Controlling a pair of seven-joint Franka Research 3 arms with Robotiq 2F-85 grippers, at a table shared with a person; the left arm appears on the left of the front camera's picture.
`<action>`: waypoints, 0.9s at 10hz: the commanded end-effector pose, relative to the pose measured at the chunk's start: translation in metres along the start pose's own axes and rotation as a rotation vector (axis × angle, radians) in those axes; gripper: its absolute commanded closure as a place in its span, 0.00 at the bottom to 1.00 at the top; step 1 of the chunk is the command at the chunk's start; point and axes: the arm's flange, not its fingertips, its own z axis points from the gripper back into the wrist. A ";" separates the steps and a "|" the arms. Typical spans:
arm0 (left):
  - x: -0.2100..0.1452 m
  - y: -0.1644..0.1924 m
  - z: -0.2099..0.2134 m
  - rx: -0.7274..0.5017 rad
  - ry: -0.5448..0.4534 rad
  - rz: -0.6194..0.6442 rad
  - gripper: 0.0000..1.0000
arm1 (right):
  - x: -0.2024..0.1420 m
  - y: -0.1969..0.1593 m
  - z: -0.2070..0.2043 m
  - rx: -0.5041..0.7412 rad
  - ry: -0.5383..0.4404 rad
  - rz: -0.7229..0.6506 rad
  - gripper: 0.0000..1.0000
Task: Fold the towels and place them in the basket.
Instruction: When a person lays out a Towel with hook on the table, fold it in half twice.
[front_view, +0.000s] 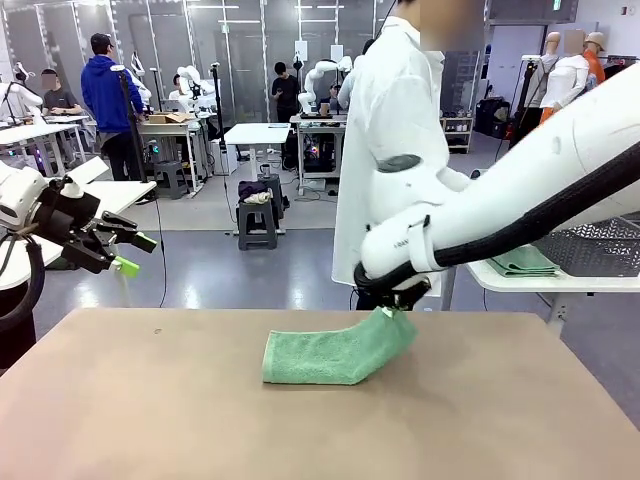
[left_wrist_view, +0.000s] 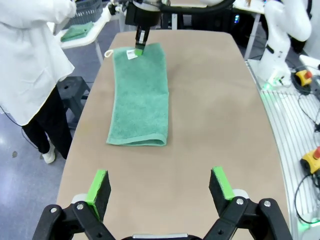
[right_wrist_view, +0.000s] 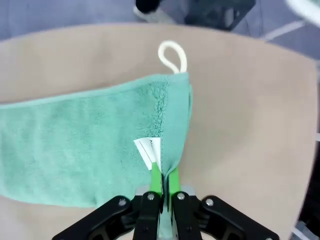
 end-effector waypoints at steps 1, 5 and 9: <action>0.001 0.000 0.001 0.002 0.000 -0.017 0.00 | 0.028 0.073 -0.005 -0.089 0.025 -0.002 1.00; 0.001 0.000 0.001 0.002 0.000 -0.017 0.00 | 0.030 0.174 -0.031 -0.031 0.102 0.020 1.00; 0.001 0.000 0.001 0.002 0.000 -0.017 0.00 | 0.011 0.202 -0.024 0.032 0.113 0.057 1.00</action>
